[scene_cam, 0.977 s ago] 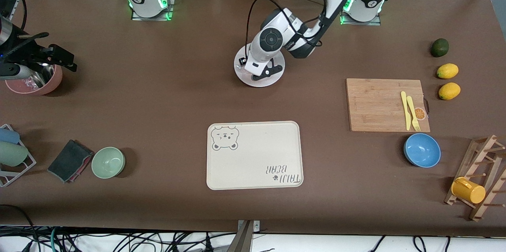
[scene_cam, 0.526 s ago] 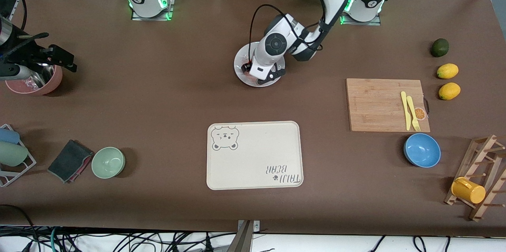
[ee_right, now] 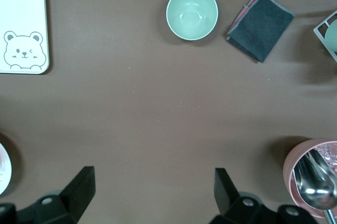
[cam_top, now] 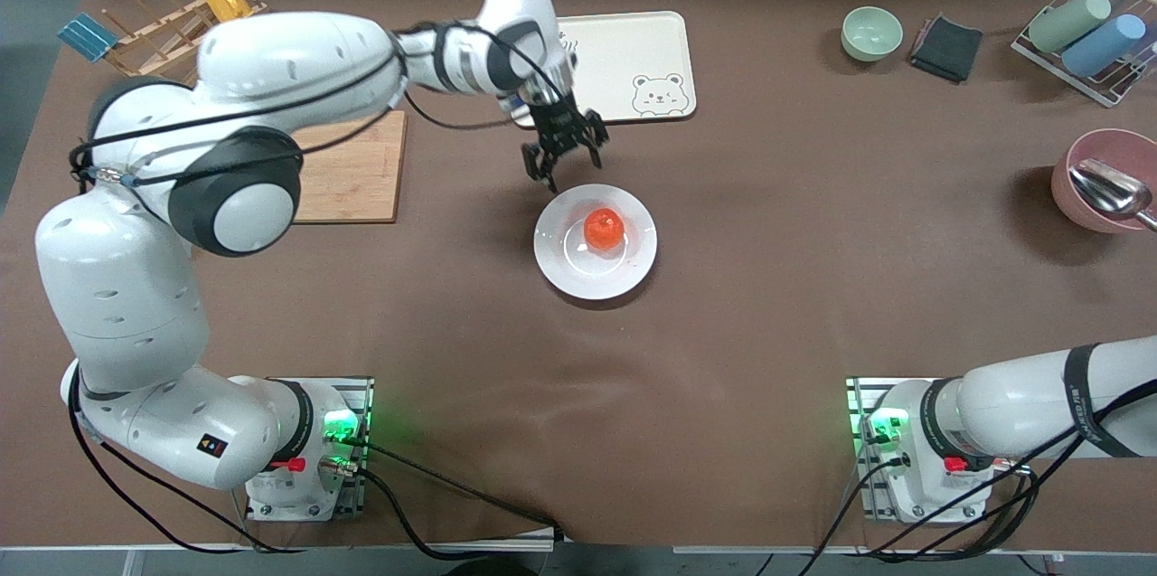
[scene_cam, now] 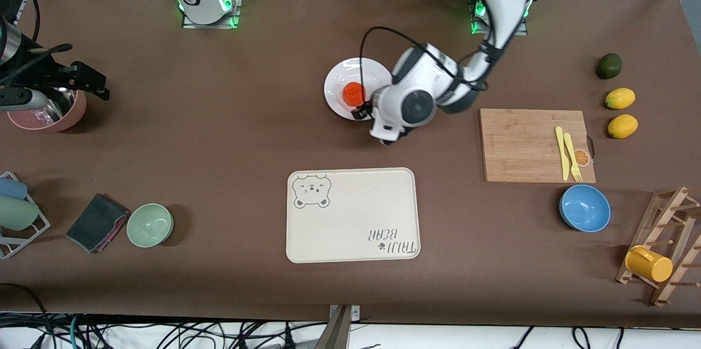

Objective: Place orange and plate with both arms
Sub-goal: 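Release the orange onto the plate while the right gripper reaches toward it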

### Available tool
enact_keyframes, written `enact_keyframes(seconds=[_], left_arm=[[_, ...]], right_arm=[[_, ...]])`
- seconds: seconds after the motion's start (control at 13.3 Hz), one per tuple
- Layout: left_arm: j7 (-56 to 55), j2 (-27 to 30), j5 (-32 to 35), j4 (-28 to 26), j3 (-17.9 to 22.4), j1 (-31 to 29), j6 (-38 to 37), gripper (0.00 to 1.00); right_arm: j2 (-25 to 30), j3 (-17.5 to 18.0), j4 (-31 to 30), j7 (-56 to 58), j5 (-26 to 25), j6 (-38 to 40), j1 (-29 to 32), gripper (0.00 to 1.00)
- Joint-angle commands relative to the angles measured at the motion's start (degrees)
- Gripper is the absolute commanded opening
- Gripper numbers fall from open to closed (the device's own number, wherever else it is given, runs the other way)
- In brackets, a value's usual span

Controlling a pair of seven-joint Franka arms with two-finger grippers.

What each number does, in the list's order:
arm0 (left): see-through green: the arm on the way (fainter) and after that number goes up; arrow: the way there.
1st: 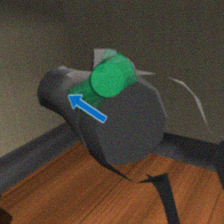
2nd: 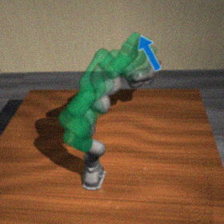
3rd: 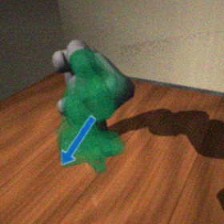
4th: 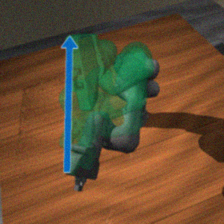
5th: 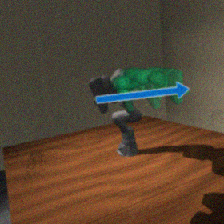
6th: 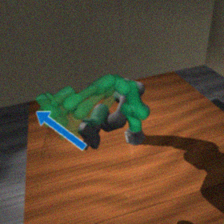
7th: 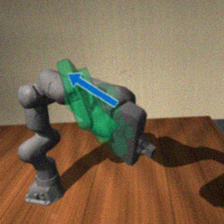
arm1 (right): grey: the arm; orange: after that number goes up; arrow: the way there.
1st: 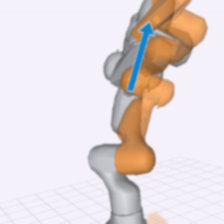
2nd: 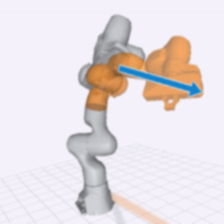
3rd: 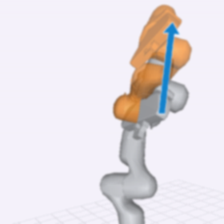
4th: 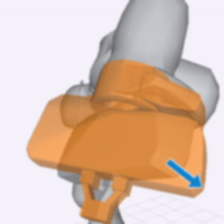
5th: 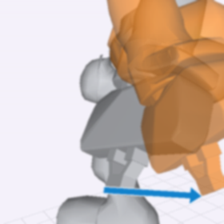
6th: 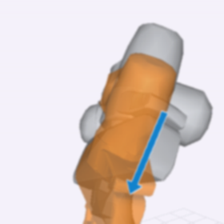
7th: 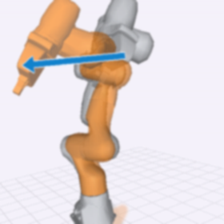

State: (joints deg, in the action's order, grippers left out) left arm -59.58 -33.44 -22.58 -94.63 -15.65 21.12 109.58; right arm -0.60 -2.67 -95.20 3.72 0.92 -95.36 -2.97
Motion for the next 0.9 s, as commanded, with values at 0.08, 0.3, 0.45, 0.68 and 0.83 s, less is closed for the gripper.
enact_keyframes(seconds=[0.08, 0.3, 0.45, 0.68, 0.83], left_arm=[[14.5, 0.0, 8.3, 7.1, 0.3, -12.9, -14.6, 1.00], [18.1, 0.1, 22.7, 12.5, 0.3, -18.6, -22.5, 1.00], [24.7, 0.3, 27.6, 13.1, 0.3, -23.5, -23.3, 1.00], [33.0, 0.3, 27.3, 16.8, -0.2, -29.9, -23.3, 1.00], [38.3, 0.6, 26.5, 18.4, -0.2, -32.1, -23.3, 1.00]], right_arm=[[0.2, -0.2, 0.6, -0.1, 0.5, 0.1, -0.1, 1.00], [0.5, -0.6, 0.6, -0.2, 0.8, 0.2, 0.0, 1.00], [0.6, -0.5, 0.6, 0.7, 1.1, 1.1, 0.0, 1.00], [0.2, 0.1, -0.3, 2.0, 4.5, 8.5, -0.2, 1.00], [-0.2, 1.2, -4.0, 1.5, 13.7, 8.2, -0.5, 1.00]])
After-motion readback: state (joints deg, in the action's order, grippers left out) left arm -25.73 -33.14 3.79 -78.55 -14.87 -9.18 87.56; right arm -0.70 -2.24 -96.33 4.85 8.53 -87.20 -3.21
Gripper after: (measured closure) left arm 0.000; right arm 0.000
